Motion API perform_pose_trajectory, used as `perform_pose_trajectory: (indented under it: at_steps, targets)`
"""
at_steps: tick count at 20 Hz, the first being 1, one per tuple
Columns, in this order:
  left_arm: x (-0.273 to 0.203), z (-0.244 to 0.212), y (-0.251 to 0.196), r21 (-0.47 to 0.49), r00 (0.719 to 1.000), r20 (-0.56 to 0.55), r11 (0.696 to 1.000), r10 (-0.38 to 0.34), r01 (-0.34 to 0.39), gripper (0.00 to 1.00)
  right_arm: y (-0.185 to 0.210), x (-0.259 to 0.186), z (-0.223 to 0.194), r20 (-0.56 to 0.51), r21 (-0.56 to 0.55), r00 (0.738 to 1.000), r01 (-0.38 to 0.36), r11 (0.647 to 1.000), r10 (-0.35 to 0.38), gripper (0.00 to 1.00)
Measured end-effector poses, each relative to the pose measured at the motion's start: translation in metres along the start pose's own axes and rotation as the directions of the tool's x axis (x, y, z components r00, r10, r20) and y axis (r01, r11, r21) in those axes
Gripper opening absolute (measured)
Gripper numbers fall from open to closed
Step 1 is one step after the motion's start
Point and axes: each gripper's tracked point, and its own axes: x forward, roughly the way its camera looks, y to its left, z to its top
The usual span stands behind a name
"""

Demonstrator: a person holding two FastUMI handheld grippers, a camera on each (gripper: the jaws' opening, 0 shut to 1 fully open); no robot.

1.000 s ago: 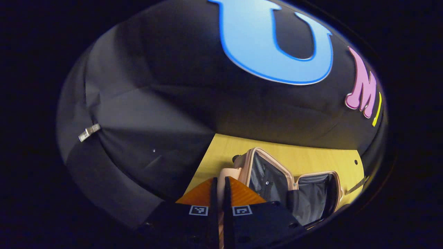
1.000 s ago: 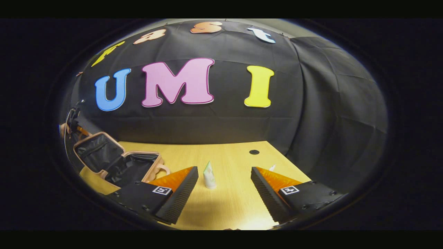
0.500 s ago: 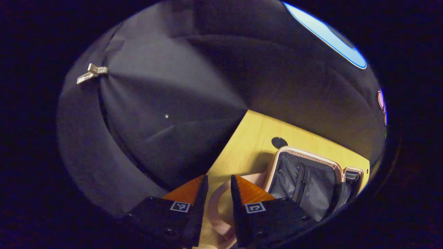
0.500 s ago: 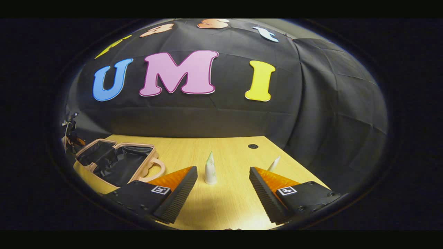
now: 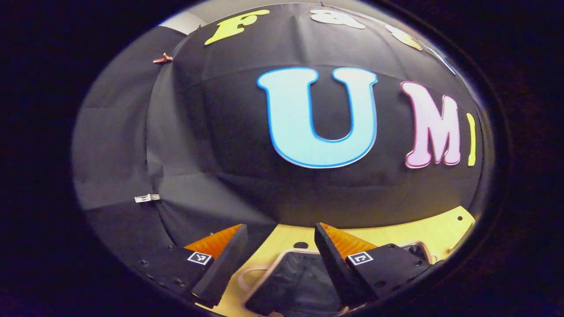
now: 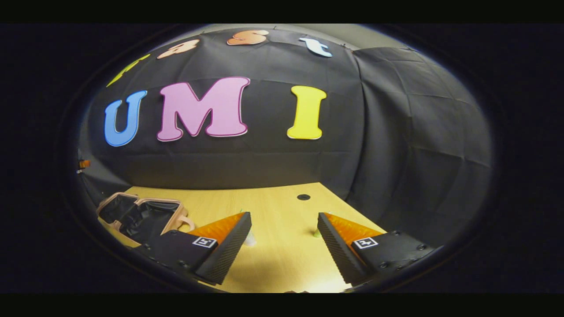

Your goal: First open the suitcase, pack the skin care products into it, and then close the suitcase.

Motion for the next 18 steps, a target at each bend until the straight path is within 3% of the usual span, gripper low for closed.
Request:
perform_pose_trajectory:
  at_steps: [2, 7, 8, 11, 14, 18]
  targets:
    - [-0.041, 0.008, -0.06, 0.005, 0.998, 0.009, 0.998, -0.06, 0.06, 0.96, -0.011, -0.002, 0.004, 0.003, 0.003, 1.0, -0.001, 1.0, 0.001, 0.96]
    - [-0.118, -0.045, -0.231, -0.039, 0.975, -0.037, 0.975, -0.22, 0.218, 0.96, -0.036, 0.004, -0.003, -0.017, 0.033, 1.0, -0.013, 0.999, 0.013, 0.96]
    - [-0.13, -0.059, -0.263, -0.049, 0.964, -0.06, 0.965, -0.261, 0.258, 0.96, -0.04, 0.007, -0.007, -0.026, 0.044, 0.999, -0.019, 0.999, 0.02, 1.0]
    - [-0.152, -0.103, -0.346, -0.049, 0.919, -0.122, 0.927, -0.375, 0.372, 0.96, -0.055, 0.023, -0.025, -0.05, 0.051, 0.998, -0.032, 0.998, 0.035, 0.96]
    - [-0.165, -0.149, -0.422, -0.048, 0.843, -0.189, 0.862, -0.503, 0.504, 0.96, -0.074, 0.042, -0.051, -0.089, 0.068, 0.996, -0.012, 0.998, 0.018, 0.96]
    - [-0.151, -0.197, -0.503, 0.018, 0.754, -0.263, 0.778, -0.602, 0.628, 0.96, -0.09, 0.072, -0.092, -0.164, 0.124, 0.986, 0.025, 0.992, -0.004, 0.97]
